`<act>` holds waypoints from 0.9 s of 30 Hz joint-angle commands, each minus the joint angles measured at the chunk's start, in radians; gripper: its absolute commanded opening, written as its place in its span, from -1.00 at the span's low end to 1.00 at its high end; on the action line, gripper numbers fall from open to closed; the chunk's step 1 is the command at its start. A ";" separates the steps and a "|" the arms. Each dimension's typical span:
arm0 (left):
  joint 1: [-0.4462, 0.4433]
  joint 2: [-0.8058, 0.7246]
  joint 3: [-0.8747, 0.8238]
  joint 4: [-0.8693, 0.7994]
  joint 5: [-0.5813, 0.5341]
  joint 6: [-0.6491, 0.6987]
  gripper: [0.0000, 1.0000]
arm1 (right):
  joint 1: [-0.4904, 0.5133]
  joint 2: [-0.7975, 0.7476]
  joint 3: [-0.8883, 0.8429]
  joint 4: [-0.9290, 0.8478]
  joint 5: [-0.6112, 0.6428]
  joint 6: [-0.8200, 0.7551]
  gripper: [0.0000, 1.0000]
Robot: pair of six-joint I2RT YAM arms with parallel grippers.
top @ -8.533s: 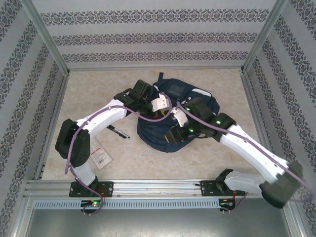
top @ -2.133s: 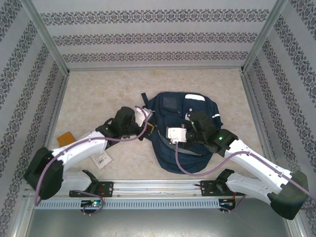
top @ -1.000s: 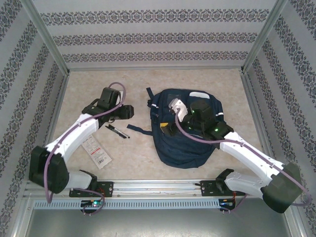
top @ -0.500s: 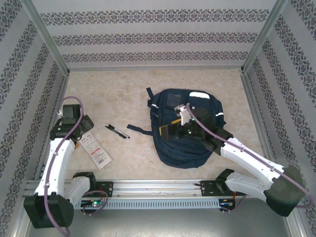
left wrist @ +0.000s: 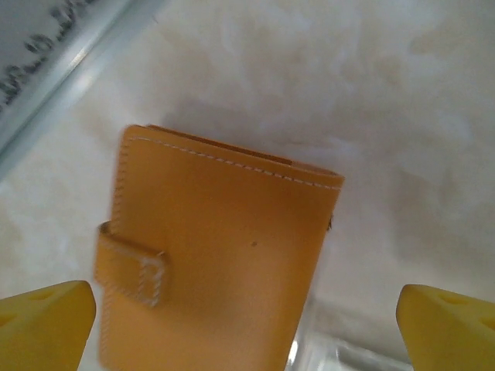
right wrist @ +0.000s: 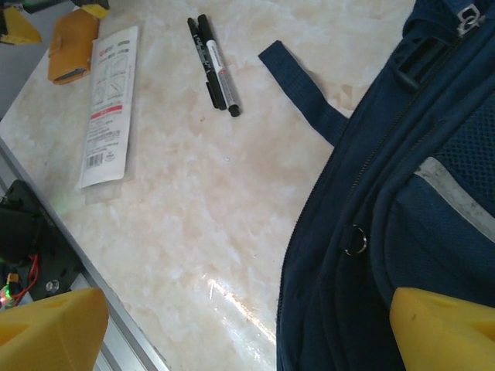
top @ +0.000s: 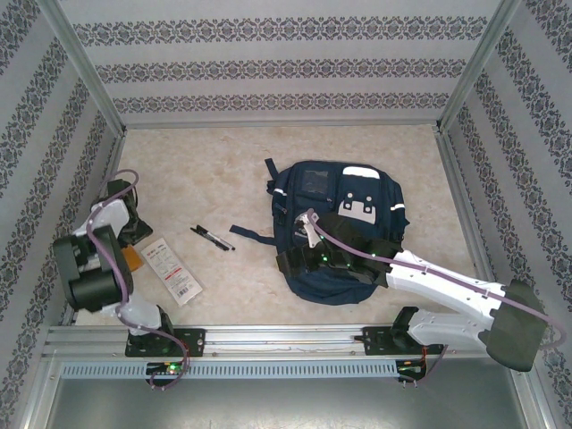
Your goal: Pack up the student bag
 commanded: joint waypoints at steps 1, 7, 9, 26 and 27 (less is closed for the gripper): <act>0.039 0.081 0.009 -0.051 0.019 -0.068 0.99 | 0.011 -0.007 0.028 -0.062 0.077 0.026 0.87; 0.047 0.037 -0.036 -0.029 0.168 -0.092 0.77 | 0.011 0.014 0.037 -0.141 0.104 0.046 0.85; 0.047 0.005 -0.082 0.015 0.238 -0.119 0.60 | 0.011 0.021 0.042 -0.152 0.105 0.050 0.84; 0.047 -0.127 -0.072 -0.011 0.375 -0.158 -0.62 | 0.014 0.111 0.175 -0.205 0.068 0.074 0.79; 0.047 -0.146 -0.071 -0.008 0.415 -0.155 -0.74 | 0.016 0.112 0.180 -0.206 0.062 0.075 0.80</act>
